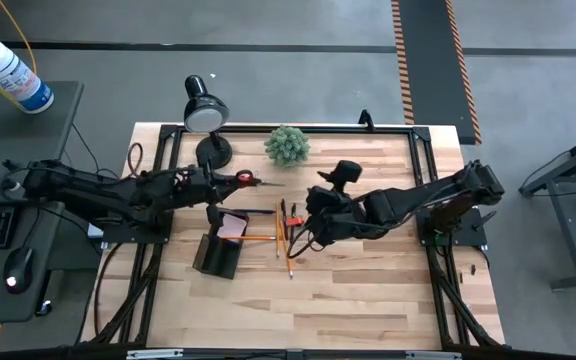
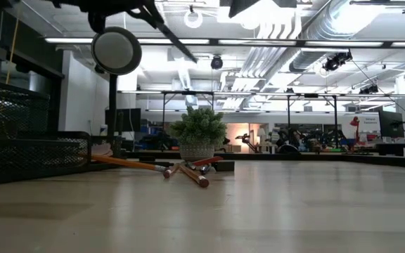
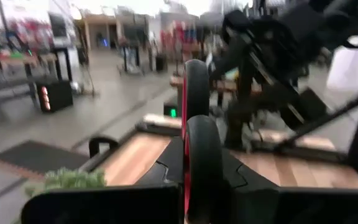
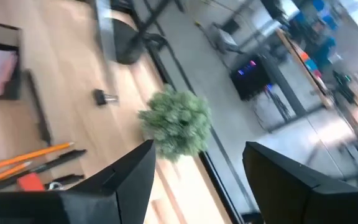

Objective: Pick and place office supplies into organizer
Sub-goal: Put the black scissors into the desk organizer

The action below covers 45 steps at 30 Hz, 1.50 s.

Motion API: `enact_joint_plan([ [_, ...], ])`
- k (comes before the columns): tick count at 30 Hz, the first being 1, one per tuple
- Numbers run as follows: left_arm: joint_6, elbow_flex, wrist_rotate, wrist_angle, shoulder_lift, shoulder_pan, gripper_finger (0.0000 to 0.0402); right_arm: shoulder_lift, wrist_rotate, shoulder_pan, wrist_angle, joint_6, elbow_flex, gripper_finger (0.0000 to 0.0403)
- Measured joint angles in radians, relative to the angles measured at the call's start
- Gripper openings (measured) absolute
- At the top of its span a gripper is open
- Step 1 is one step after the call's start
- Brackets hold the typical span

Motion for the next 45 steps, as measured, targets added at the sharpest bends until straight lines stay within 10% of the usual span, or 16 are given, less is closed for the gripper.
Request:
enact_joint_plan([
  [14,-0.341,0.374,-0.049,-0.908,0.01,-0.197,0.0008,0.012,0.015,-0.043,0.242,0.087,-0.314,0.0204],
  [23,-0.555,0.445,-0.042,-1.068,0.01,-0.306,0.0009,0.01,-0.098,-0.098,0.602,-0.064,-0.473,0.0201],
  [45,-0.889,0.577,-0.012,-1.499,0.241,-0.485,0.0012,0.01,-0.189,-0.132,0.663,-0.085,-0.479,0.0189],
])
